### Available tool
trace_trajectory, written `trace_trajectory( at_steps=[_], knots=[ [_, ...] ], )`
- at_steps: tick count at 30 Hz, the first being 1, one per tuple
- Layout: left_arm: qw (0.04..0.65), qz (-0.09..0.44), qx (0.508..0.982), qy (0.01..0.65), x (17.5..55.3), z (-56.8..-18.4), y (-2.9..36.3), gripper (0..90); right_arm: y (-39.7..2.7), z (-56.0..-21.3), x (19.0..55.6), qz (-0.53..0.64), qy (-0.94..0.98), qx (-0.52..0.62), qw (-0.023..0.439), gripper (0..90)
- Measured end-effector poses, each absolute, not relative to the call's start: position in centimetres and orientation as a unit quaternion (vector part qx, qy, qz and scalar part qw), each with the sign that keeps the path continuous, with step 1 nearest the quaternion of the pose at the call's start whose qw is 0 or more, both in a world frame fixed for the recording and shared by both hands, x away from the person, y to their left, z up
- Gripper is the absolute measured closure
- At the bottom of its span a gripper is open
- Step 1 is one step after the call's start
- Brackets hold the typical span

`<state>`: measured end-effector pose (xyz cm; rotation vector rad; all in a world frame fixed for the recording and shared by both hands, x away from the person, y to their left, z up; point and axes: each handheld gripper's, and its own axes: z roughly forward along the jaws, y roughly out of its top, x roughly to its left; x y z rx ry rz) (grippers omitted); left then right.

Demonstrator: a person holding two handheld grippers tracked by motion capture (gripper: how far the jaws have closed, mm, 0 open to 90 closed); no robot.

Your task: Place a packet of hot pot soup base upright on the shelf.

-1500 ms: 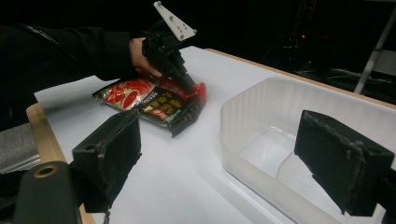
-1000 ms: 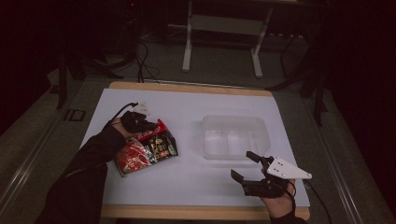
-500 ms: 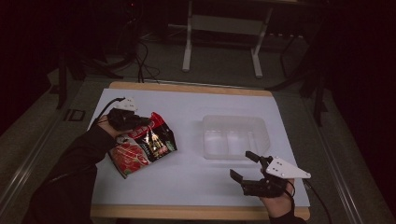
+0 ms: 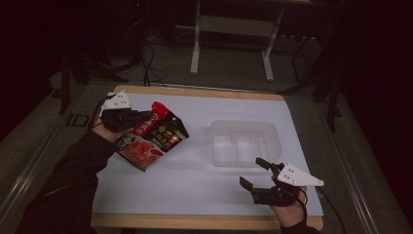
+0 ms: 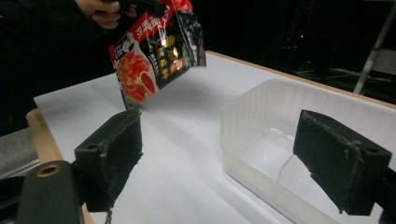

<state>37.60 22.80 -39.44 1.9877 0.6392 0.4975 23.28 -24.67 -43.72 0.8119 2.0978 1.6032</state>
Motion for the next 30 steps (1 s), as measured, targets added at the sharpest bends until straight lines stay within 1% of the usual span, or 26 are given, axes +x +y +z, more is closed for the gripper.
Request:
trace_trajectory(
  at_steps=[2, 7, 12, 13, 18, 22, 23, 27, 30],
  knots=[
    [0.485, 0.216, 0.802, 0.272, 37.4, -39.3, 22.5, 89.7, -24.7, -43.7, 23.3, 0.571, 0.745, 0.289, 0.188, 15.5],
    [0.531, 0.226, 0.759, 0.3, 36.8, -38.7, 21.8, 89.6, -24.8, -43.2, 23.4, 0.574, 0.741, 0.289, 0.194, 15.5],
    [0.565, 0.226, 0.738, 0.292, 36.2, -38.1, 20.4, 89.6, -24.8, -42.5, 23.8, 0.581, 0.737, 0.289, 0.187, 15.5],
    [0.57, 0.218, 0.737, 0.29, 36.2, -38.0, 20.2, 89.6, -24.7, -42.3, 23.9, 0.582, 0.737, 0.286, 0.19, 15.5],
    [0.586, 0.222, 0.726, 0.283, 35.5, -37.7, 19.0, 89.6, -24.6, -41.4, 24.2, 0.583, 0.738, 0.278, 0.197, 15.5],
    [0.619, 0.207, 0.704, 0.282, 34.9, -37.4, 18.0, 89.6, -24.1, -39.8, 24.9, 0.584, 0.741, 0.271, 0.193, 17.1],
    [0.628, 0.196, 0.699, 0.279, 34.8, -37.4, 17.9, 89.6, -23.9, -39.5, 25.0, 0.585, 0.74, 0.27, 0.194, 17.1],
    [0.645, 0.19, 0.685, 0.281, 34.4, -37.3, 17.2, 89.6, -23.2, -38.2, 25.6, 0.591, 0.736, 0.261, 0.202, 17.3],
    [0.655, 0.181, 0.68, 0.276, 34.0, -37.3, 16.6, 89.6, -22.7, -37.2, 26.1, 0.593, 0.733, 0.259, 0.209, 19.2]
  ],
)
